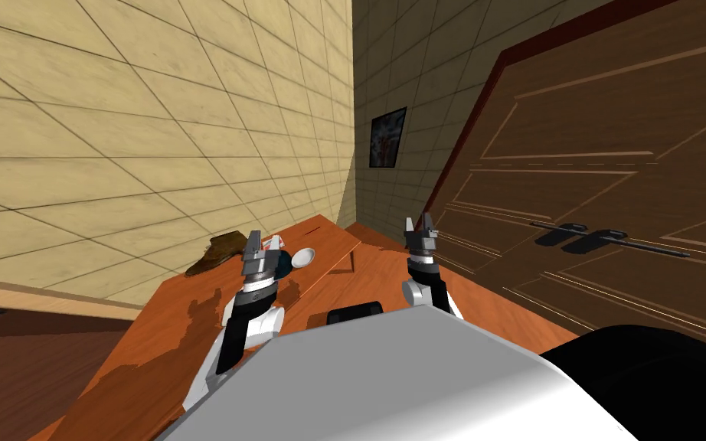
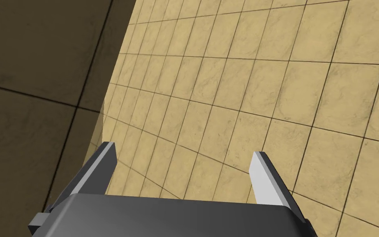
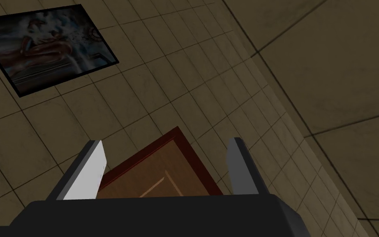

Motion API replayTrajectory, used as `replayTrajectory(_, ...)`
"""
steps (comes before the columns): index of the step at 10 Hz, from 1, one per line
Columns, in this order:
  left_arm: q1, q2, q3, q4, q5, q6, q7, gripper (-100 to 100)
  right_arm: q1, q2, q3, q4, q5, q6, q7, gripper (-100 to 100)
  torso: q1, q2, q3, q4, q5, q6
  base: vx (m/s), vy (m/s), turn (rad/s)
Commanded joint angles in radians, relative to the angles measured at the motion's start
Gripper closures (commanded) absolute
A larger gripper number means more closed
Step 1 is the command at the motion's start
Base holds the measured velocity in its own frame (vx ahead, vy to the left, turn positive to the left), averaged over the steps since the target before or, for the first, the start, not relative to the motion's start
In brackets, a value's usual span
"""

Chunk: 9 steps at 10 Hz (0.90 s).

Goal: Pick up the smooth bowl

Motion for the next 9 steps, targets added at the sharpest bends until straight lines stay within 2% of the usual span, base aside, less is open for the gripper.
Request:
replayTrajectory(1, -0.012, 0.047, -0.005, 0.028, 0.037, 0.031, 0.013, -100, 0.000, 0.000, 0.000, 0.000, 0.000, 0.000, 0.000, 0, 0.000, 0.000, 0.000, 0.000, 0.000, 0.000, -0.074, -0.001, -0.187)
replayTrajectory(3, -0.032, 0.104, -0.015, 0.083, 0.090, 0.062, 0.030, -100, 0.000, 0.000, 0.000, 0.000, 0.000, 0.000, 0.000, 0, 0.000, -0.002, -0.001, 0.000, 0.000, 0.000, -0.063, -0.002, -0.224)
replayTrajectory(4, -0.032, 0.104, -0.015, 0.083, 0.090, 0.062, 0.030, -100, 0.000, 0.000, 0.000, 0.000, 0.000, 0.000, 0.000, 0, 0.000, -0.002, -0.001, 0.000, 0.000, 0.000, -0.040, 0.001, -0.083)
replayTrajectory(7, -0.072, 0.192, -0.039, 0.180, 0.180, 0.123, 0.057, -100, 0.000, 0.000, 0.000, 0.000, 0.000, 0.000, 0.000, 0, 0.001, -0.004, -0.002, -0.001, 0.000, 0.000, -0.045, 0.011, -0.251)
replayTrajectory(8, -0.072, 0.195, -0.039, 0.183, 0.185, 0.123, 0.057, -100, 0.000, 0.000, 0.000, 0.000, 0.000, 0.000, 0.000, 0, 0.002, -0.003, -0.002, -0.001, 0.000, 0.000, -0.039, 0.021, -0.040)
replayTrajectory(9, -0.087, 0.227, -0.049, 0.215, 0.220, 0.147, 0.067, -100, 0.000, 0.000, 0.000, 0.000, 0.000, 0.000, 0.000, 0, 0.002, -0.004, -0.002, -0.001, 0.000, -0.001, -0.041, 0.017, -0.146)
